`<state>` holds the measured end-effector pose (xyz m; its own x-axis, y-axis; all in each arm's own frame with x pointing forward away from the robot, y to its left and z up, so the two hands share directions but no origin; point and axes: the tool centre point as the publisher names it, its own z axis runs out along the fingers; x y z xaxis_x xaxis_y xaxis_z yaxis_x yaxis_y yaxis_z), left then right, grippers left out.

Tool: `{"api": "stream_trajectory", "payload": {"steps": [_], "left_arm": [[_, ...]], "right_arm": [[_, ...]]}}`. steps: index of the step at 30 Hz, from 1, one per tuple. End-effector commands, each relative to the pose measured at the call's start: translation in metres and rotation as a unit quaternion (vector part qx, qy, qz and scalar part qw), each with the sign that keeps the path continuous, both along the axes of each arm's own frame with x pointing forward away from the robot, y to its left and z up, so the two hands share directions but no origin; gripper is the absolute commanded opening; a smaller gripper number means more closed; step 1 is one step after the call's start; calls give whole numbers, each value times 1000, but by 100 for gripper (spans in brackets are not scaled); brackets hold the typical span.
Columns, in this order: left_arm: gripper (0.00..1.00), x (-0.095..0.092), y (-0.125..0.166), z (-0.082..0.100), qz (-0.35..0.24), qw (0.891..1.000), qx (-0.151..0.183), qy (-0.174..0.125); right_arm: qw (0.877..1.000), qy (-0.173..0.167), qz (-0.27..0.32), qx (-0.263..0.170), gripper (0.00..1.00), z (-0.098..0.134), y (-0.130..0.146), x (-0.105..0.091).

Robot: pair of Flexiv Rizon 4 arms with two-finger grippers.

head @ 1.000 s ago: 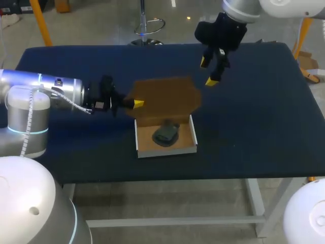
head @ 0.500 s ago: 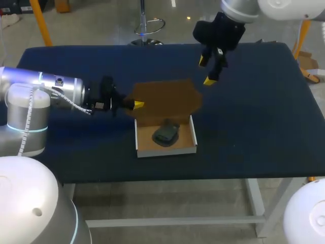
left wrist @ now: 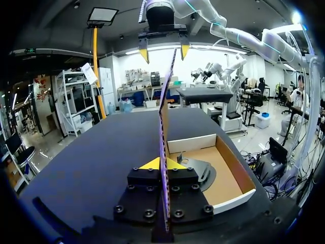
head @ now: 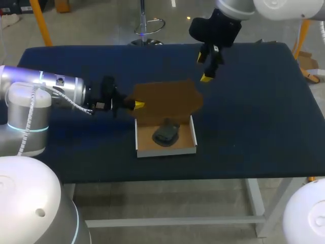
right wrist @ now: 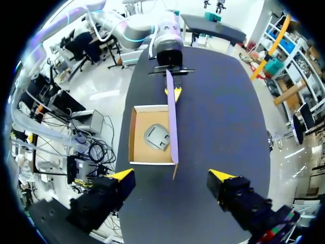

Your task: Assemble the packaging by folding the flat box into shape, placing the metal phone stand inside, and closing the box properly

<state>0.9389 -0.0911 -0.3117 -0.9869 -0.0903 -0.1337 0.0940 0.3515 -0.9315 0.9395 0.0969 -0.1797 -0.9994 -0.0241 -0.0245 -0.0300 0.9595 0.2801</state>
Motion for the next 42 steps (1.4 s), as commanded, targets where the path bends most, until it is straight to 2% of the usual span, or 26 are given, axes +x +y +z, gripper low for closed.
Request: {"api": "stream_trajectory", "payload": {"steps": [1,5,8,10,11,12,13,16,17,25,33,42], "left_arm": [[0,0,-1,-2,0,1000,-1,0],[0,0,-1,-2,0,1000,-1,0],[0,0,-1,-2,0,1000,-1,0],[0,0,-1,-2,0,1000,-1,0],[0,0,-1,-2,0,1000,-1,0],[0,0,-1,-2,0,1000,-1,0],[0,0,-1,-2,0,1000,-1,0],[0,0,-1,-2,0,1000,-1,0],[0,0,-1,-2,0,1000,-1,0],[0,0,-1,-2,0,1000,-1,0],[0,0,-1,-2,0,1000,-1,0],[0,0,-1,-2,0,1000,-1,0]], "right_arm": [[1000,10,3,-28,100,10,18,13],[999,4,8,-40,100,18,27,24],[999,-1,12,-46,94,20,33,31],[998,-3,15,-56,86,20,39,36],[998,-2,18,-57,77,19,42,38],[998,-2,19,-61,72,18,45,41],[998,-2,19,-67,72,17,48,43],[997,0,22,-76,56,13,57,51],[997,1,21,-81,55,10,59,53],[994,15,33,-103,64,-8,78,71],[991,25,49,-119,65,-26,94,83],[991,36,63,-110,66,-37,101,79]]}}
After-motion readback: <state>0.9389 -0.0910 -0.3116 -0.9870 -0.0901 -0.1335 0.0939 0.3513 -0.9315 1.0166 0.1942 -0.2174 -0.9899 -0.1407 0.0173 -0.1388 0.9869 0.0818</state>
